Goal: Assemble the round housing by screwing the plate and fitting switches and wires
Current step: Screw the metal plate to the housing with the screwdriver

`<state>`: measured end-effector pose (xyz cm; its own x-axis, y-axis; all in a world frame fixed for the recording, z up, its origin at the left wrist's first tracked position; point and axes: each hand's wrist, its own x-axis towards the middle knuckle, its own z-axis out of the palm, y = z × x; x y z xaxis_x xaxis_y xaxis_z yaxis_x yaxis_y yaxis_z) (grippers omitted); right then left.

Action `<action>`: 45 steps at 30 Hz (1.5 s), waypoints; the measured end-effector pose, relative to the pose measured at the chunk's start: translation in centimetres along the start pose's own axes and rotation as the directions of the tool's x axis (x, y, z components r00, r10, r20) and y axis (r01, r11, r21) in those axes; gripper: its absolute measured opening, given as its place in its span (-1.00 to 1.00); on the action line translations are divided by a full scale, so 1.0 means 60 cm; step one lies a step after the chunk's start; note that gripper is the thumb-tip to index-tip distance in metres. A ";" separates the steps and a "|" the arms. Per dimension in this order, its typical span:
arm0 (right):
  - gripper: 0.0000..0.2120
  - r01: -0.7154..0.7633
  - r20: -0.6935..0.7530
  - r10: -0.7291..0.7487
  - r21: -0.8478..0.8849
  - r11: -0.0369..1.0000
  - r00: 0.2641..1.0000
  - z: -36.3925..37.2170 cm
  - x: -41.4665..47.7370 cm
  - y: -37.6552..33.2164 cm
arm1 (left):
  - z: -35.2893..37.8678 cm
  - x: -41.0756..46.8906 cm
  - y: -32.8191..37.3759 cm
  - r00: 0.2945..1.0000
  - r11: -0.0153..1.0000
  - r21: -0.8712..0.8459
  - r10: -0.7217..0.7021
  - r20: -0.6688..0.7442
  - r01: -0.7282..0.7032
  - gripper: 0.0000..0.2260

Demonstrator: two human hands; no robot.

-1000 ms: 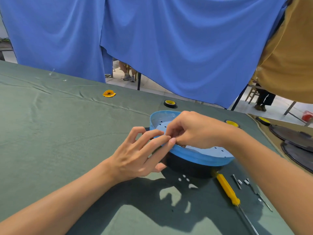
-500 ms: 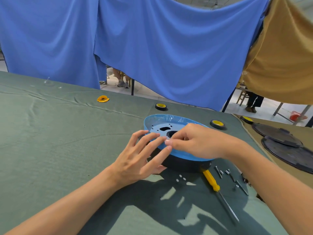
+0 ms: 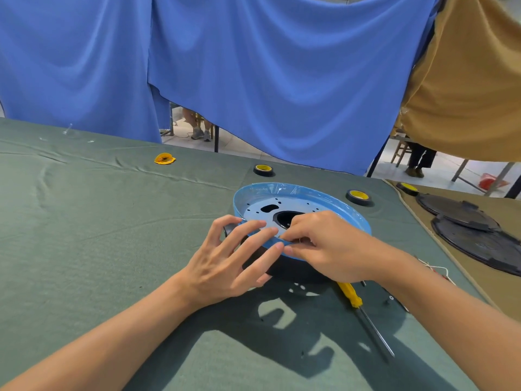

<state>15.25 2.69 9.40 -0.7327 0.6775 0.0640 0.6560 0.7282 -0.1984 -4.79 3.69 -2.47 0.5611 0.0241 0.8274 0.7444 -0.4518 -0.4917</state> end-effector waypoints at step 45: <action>-0.76 0.056 -0.117 -0.081 -0.208 0.977 0.990 0.054 0.015 -0.033 | -0.008 -0.004 -0.014 0.999 0.983 -0.183 0.029 0.022 -0.025 -0.72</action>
<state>12.73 1.53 6.70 -0.7575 0.6234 0.1937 0.6374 0.7704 0.0132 -5.71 3.64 -2.13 0.5906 0.0309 0.8064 0.6518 -0.6074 -0.4541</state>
